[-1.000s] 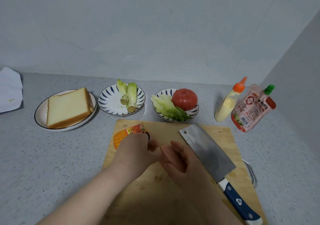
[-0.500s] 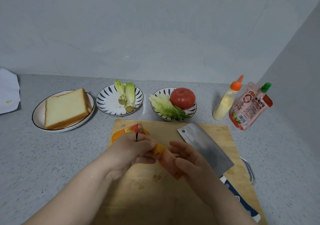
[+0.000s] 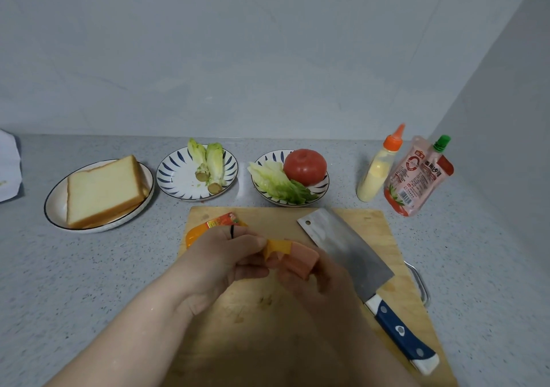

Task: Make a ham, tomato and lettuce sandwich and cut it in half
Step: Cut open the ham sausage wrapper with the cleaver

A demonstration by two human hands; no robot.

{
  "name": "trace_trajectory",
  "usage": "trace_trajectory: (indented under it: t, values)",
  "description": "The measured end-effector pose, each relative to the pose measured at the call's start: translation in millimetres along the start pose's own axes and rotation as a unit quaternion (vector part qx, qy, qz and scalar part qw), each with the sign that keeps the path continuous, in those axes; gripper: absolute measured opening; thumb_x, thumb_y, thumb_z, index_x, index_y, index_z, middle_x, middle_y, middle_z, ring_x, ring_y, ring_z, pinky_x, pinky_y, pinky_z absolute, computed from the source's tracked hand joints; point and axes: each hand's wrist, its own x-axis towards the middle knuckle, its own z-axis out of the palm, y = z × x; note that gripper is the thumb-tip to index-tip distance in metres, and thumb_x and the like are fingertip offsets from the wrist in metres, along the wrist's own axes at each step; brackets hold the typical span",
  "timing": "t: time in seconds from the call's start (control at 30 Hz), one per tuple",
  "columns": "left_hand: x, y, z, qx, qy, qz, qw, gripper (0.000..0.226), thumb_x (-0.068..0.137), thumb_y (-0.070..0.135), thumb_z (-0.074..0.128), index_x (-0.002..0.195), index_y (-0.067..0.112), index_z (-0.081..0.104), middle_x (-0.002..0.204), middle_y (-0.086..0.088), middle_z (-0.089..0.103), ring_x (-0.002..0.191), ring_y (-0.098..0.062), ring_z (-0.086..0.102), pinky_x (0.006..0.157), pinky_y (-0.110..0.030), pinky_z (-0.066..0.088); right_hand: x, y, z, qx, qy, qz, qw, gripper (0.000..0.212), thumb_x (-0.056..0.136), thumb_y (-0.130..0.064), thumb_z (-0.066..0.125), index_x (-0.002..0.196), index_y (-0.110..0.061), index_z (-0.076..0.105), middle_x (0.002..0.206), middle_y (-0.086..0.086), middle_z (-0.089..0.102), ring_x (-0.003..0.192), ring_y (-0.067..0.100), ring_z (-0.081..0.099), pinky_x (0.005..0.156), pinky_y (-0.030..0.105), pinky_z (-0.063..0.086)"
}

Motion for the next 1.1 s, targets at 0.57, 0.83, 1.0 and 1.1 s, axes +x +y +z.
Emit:
trace_trajectory:
  t: [0.57,0.83,1.0,1.1]
  values:
    - [-1.1,-21.6,-9.3,-0.125,0.046,-0.051,0.99,0.048,0.084,-0.002,0.043,0.043,0.009,0.063,0.047,-0.008,0.061,0.042,-0.015,0.062,0.038,-0.02,0.05,5.9,3.5,-16.3,0.575,0.076,0.185,0.793,0.079,0.008,-0.037,0.092,0.082,-0.017,0.072,0.065,0.003,0.07,0.058,0.013,0.067,0.059,0.027,0.057]
    - [-13.2,-37.4,-23.5,-0.074,0.034,-0.062,0.995,0.029,0.074,-0.014,0.057,0.05,0.003,0.062,0.047,-0.017,0.056,0.044,-0.022,0.063,0.038,-0.022,0.05,11.7,2.8,-24.3,0.592,0.145,0.168,0.775,0.023,0.069,-0.032,0.052,0.085,-0.016,0.058,0.06,-0.002,0.062,0.052,0.008,0.057,0.048,0.018,0.049]
    - [-13.0,-47.8,-29.3,0.141,-0.007,-0.092,0.986,0.022,0.076,-0.005,0.062,0.06,0.009,0.068,0.059,-0.008,0.068,0.059,-0.015,0.067,0.054,-0.02,0.054,13.7,8.6,-22.3,0.56,0.153,0.181,0.794,0.027,0.063,-0.027,0.061,0.086,-0.013,0.057,0.058,-0.002,0.068,0.052,0.008,0.065,0.049,0.018,0.053]
    - [-4.3,-46.6,-29.2,0.292,0.009,-0.025,0.956,0.021,0.09,0.006,0.051,0.096,0.021,0.064,0.087,0.006,0.068,0.084,-0.006,0.061,0.071,-0.009,0.047,10.8,11.2,-21.9,0.463,0.092,0.197,0.859,0.032,0.06,-0.025,0.061,0.088,-0.01,0.059,0.067,0.002,0.071,0.061,0.011,0.068,0.053,0.024,0.055]
